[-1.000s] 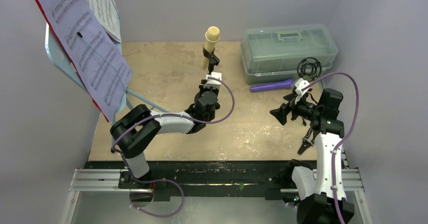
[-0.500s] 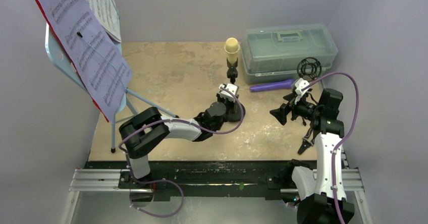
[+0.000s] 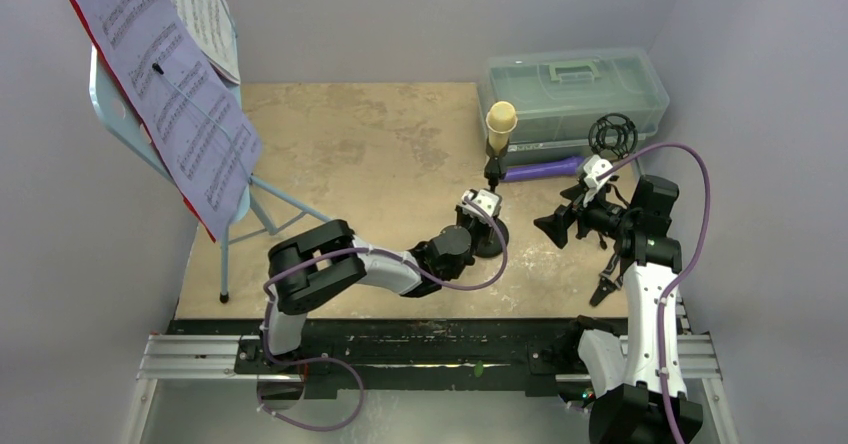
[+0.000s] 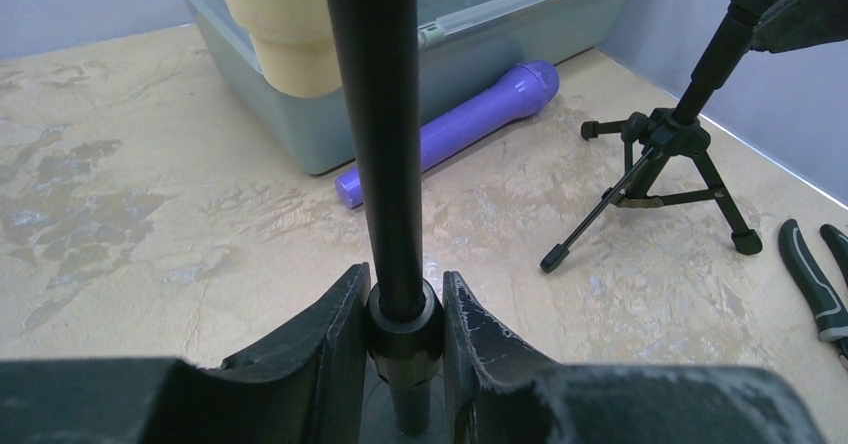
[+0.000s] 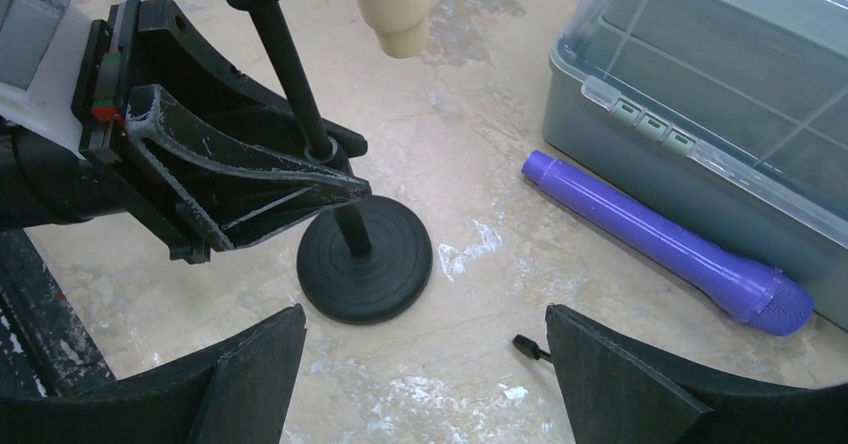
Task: Pack up the instrument practice props
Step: Move the microphone stand with the microphone to the center of the board.
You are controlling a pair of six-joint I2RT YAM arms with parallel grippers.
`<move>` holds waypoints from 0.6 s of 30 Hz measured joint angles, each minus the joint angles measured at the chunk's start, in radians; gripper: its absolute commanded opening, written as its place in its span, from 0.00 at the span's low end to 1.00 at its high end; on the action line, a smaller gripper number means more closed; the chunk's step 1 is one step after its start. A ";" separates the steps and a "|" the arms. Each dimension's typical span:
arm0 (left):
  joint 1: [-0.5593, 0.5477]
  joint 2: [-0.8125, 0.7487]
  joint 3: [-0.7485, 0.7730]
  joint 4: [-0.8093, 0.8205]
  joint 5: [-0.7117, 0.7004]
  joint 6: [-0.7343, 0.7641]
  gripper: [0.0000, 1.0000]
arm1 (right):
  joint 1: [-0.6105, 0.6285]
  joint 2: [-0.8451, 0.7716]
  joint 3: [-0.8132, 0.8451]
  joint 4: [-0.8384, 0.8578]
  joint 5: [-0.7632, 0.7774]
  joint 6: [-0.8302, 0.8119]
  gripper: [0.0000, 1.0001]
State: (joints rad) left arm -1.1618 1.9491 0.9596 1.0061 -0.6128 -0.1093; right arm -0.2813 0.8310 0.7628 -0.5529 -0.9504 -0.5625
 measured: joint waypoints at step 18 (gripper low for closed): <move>-0.006 -0.139 -0.101 -0.071 0.209 -0.003 0.67 | 0.000 0.000 0.000 0.000 0.000 -0.005 0.94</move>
State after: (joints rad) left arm -1.1675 1.8099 0.8581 0.9352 -0.4034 -0.1120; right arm -0.2810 0.8307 0.7628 -0.5533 -0.9504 -0.5671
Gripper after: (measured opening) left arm 0.641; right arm 0.936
